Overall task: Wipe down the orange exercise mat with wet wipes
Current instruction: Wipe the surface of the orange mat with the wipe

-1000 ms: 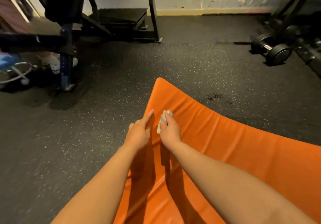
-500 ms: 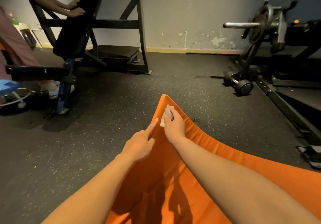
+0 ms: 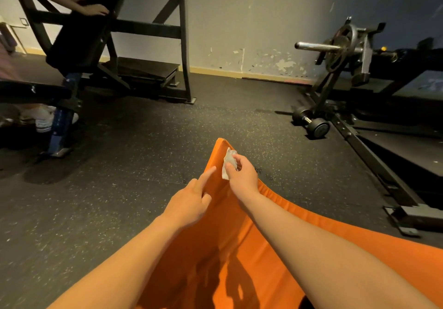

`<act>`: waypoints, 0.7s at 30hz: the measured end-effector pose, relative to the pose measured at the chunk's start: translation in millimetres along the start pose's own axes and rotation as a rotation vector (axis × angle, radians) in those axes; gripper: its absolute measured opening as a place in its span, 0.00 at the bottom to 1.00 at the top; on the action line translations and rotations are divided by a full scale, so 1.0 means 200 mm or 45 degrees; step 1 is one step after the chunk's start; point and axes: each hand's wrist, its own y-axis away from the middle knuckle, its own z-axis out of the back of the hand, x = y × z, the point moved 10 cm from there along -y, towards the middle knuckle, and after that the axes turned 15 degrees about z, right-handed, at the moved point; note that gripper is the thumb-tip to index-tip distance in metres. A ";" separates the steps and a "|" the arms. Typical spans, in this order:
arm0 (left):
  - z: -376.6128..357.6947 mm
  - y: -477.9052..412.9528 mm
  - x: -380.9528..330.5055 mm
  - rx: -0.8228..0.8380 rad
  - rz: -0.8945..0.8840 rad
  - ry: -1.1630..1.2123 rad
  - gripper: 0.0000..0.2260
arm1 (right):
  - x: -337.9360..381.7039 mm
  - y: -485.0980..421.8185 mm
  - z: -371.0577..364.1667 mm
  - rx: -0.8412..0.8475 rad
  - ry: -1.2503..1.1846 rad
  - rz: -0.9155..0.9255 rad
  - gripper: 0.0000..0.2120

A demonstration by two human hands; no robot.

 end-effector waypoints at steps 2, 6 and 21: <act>0.01 0.00 0.02 -0.020 0.021 0.031 0.28 | 0.01 -0.02 -0.02 -0.033 -0.008 0.002 0.21; -0.01 -0.01 0.04 -0.010 0.026 0.082 0.23 | 0.08 -0.05 -0.10 -0.056 0.035 0.074 0.21; 0.05 0.01 -0.02 -0.005 -0.040 0.060 0.33 | 0.05 -0.06 -0.20 -0.084 0.040 0.034 0.23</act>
